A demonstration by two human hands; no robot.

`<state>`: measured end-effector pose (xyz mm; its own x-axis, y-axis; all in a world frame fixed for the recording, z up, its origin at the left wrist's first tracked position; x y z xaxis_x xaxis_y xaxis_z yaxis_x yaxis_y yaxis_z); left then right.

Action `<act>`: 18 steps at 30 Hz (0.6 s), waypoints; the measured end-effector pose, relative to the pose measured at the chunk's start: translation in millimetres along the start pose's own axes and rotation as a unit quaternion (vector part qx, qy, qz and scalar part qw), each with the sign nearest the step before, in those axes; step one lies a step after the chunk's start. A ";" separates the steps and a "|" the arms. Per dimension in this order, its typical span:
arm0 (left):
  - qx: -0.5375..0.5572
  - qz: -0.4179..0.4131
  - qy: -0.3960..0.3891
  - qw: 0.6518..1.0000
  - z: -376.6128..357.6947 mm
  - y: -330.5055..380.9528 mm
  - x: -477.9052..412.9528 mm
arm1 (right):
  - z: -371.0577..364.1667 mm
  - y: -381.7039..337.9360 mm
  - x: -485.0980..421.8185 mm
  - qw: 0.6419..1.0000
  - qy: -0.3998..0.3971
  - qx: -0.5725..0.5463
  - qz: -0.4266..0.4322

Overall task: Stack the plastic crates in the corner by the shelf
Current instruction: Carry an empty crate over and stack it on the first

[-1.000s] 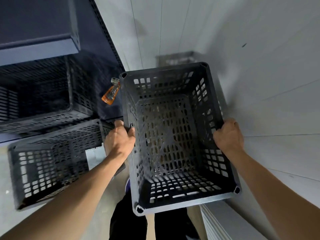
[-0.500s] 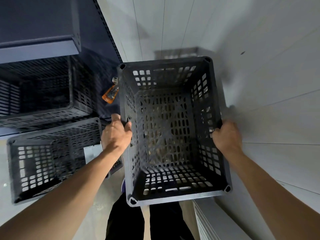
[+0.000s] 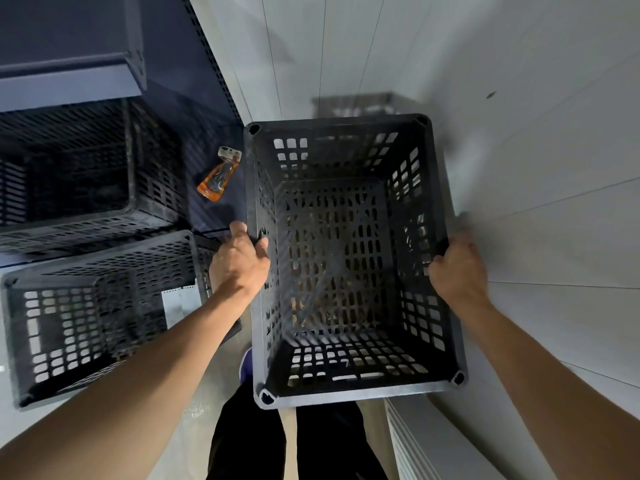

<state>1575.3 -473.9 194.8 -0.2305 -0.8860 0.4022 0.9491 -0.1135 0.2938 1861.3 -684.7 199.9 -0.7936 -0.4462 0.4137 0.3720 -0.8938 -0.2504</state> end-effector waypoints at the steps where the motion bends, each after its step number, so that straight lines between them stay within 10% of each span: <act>1: 0.007 0.001 0.007 1.000 -1.1 -1.1 1.5 | 0.1 0.1 -0.4 1.000 0.002 -0.002 0.003; 18: 0.045 0.018 -0.057 0.997 -2.0 -17.1 -6.9 | -7.6 -6.9 -8.3 1.000 0.020 -0.008 0.005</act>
<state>1561.1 -466.8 185.3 -0.2237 -0.8312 0.5090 0.9354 -0.0364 0.3516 1861.6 -674.5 191.5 -0.8086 -0.4530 0.3755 0.3728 -0.8882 -0.2686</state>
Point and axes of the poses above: each hand's wrist, its own x-axis away from the middle knuckle, its own z-axis out of the back of the hand, y = z × x, the point moved 5 cm from there along -x, towards the middle knuckle, and after that the axes turned 1 degree about z, right-handed, at the moved point
